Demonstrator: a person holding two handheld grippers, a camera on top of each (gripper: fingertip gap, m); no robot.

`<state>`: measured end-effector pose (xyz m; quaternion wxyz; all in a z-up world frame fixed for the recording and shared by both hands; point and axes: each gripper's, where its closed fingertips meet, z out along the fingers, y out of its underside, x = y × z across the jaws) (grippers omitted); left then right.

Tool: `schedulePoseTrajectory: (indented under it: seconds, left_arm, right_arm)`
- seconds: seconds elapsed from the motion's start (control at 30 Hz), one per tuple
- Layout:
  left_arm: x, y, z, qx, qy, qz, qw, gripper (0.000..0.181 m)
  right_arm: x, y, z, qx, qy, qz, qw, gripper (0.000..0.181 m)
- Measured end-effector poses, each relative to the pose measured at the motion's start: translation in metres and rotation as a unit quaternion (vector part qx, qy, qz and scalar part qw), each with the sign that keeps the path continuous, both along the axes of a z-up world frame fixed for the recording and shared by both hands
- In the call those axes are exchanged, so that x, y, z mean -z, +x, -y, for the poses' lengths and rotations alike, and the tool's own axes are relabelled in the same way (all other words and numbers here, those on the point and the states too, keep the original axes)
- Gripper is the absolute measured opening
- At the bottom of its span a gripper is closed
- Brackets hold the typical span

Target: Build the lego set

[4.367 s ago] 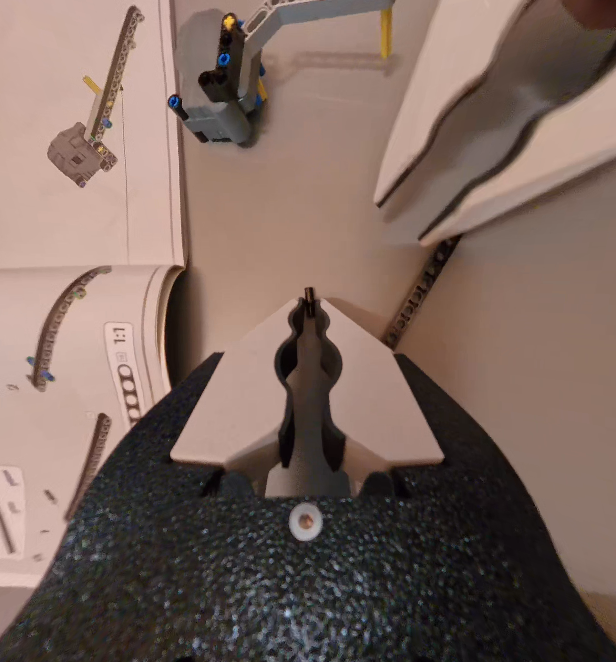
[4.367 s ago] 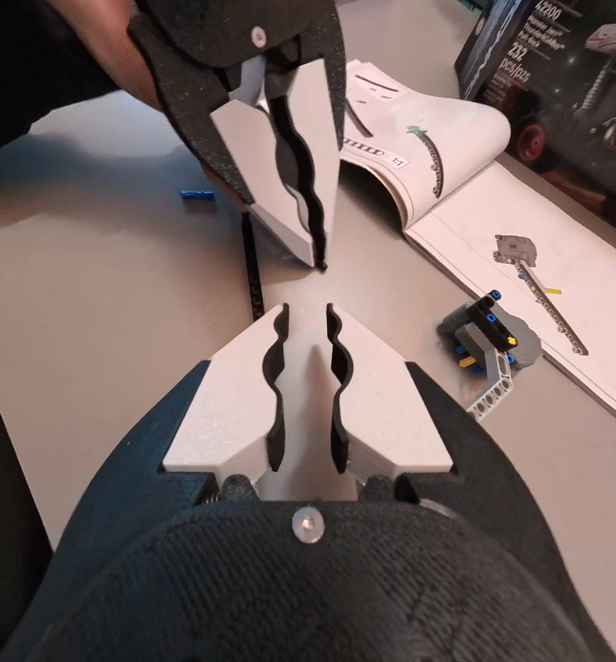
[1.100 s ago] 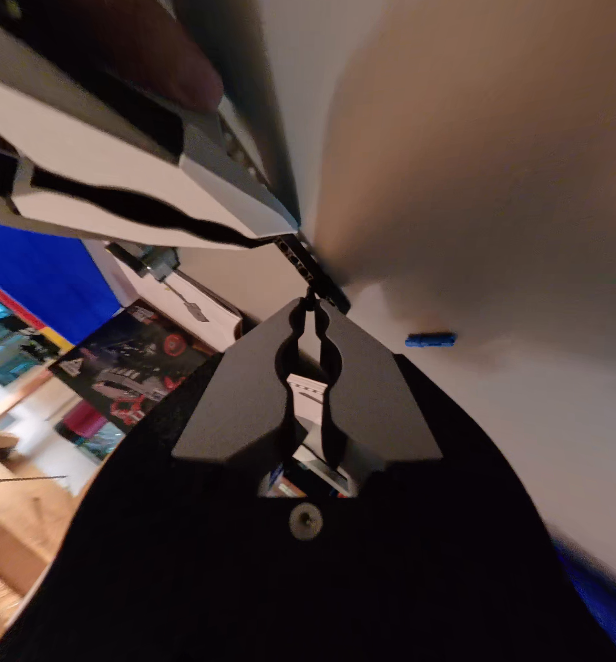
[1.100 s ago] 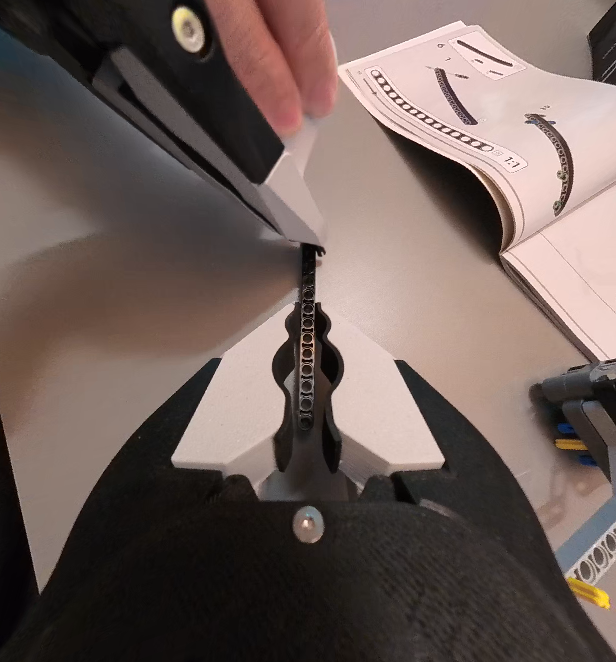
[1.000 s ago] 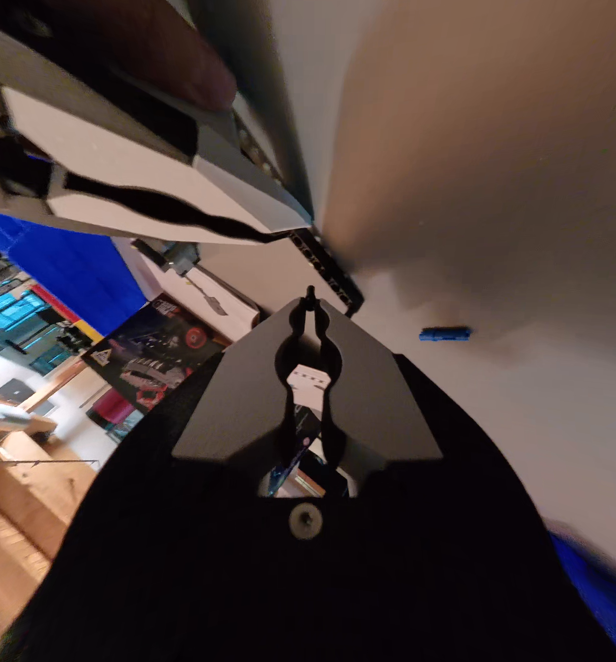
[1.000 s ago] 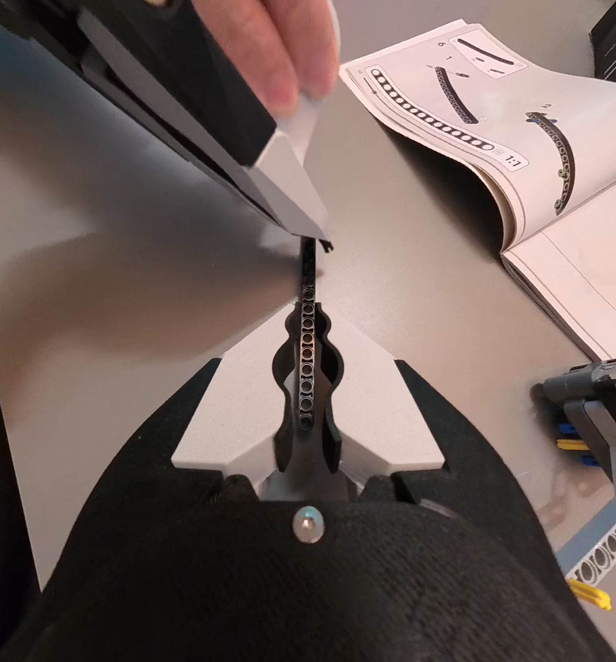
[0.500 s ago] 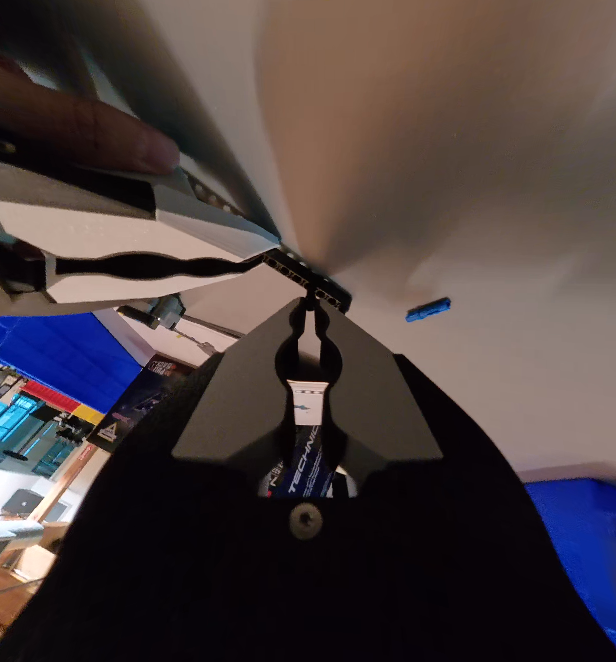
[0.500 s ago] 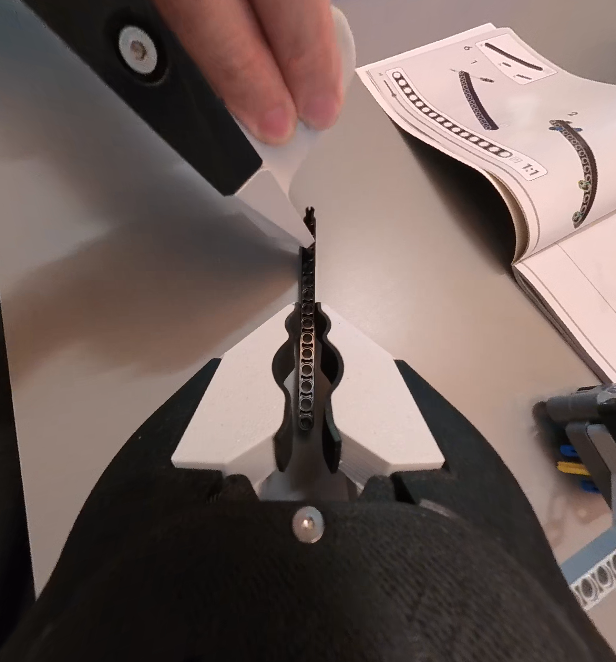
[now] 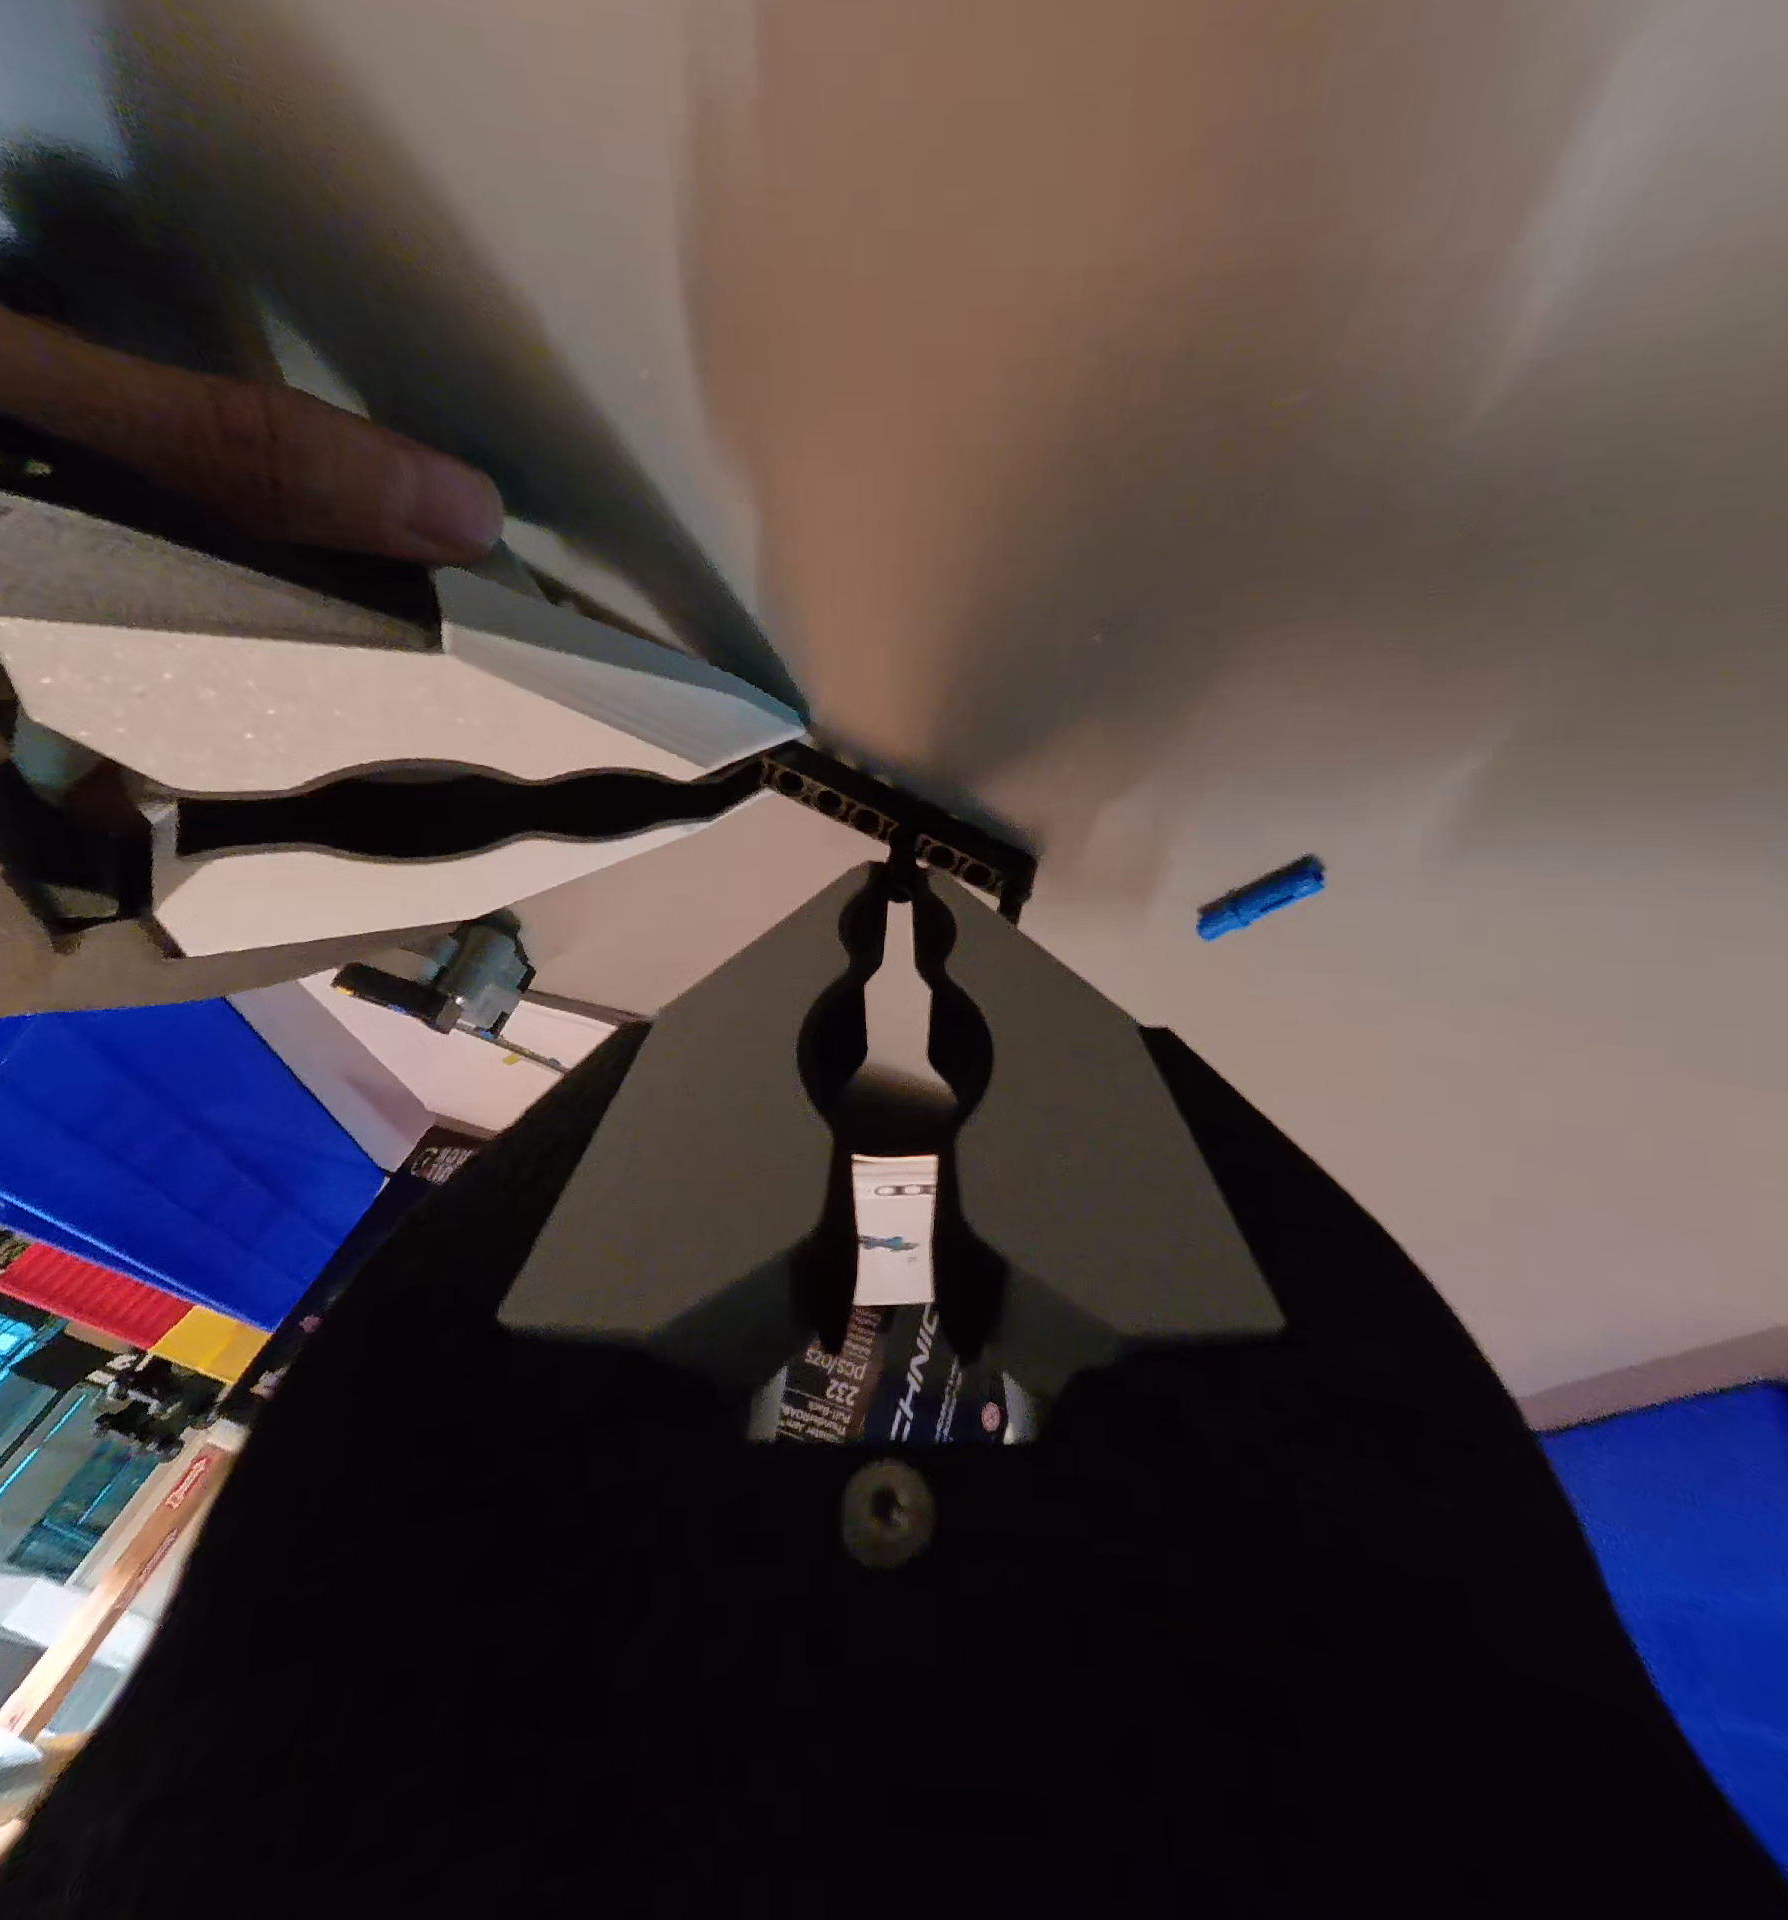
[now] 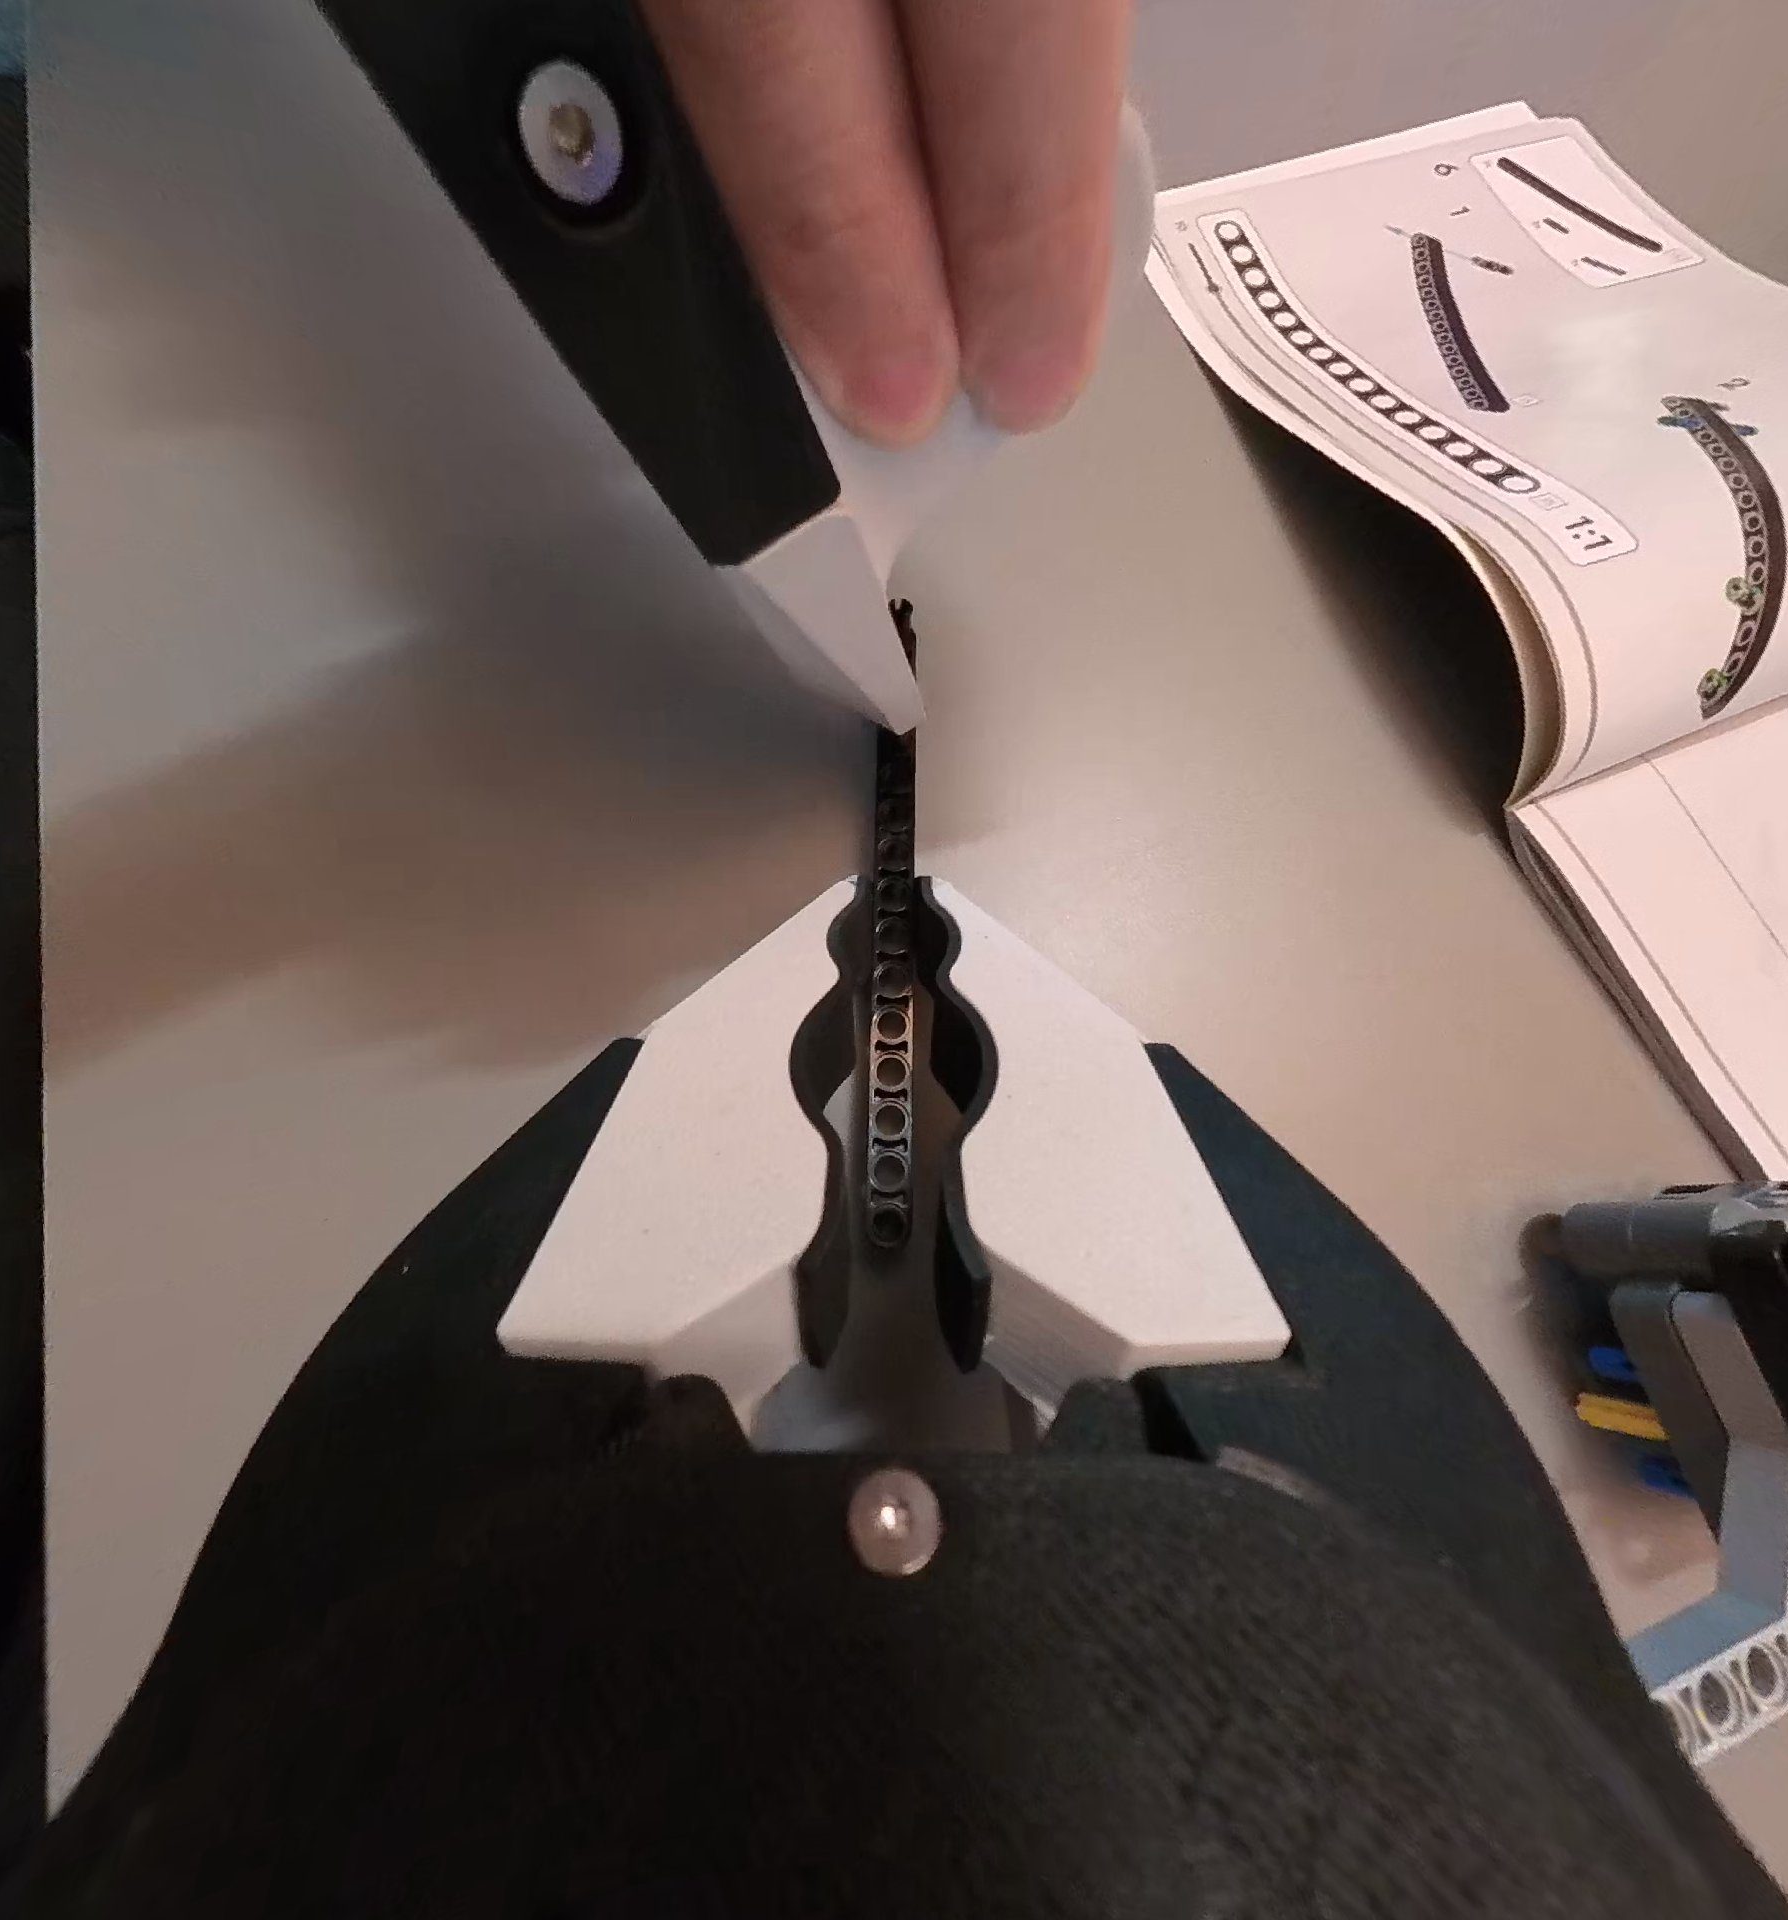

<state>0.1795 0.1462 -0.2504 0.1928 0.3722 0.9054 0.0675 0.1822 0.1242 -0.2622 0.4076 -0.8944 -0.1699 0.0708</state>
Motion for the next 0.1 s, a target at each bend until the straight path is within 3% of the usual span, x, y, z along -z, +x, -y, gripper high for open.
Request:
schedulePoseTrajectory:
  seconds: [0.03, 0.1]
  left_arm:
    - [-0.0001, 0.0001, 0.0002, -0.001, 0.000, -0.002, 1.000, 0.001]
    - [-0.0001, 0.0002, 0.0006, 0.000, 0.001, -0.003, 1.000, 0.001]
  right_arm:
    - [0.0000, 0.0002, 0.0001, -0.002, 0.000, 0.000, 1.000, 0.005]
    - [0.0000, 0.0006, 0.0004, -0.004, 0.000, 0.000, 1.000, 0.005]
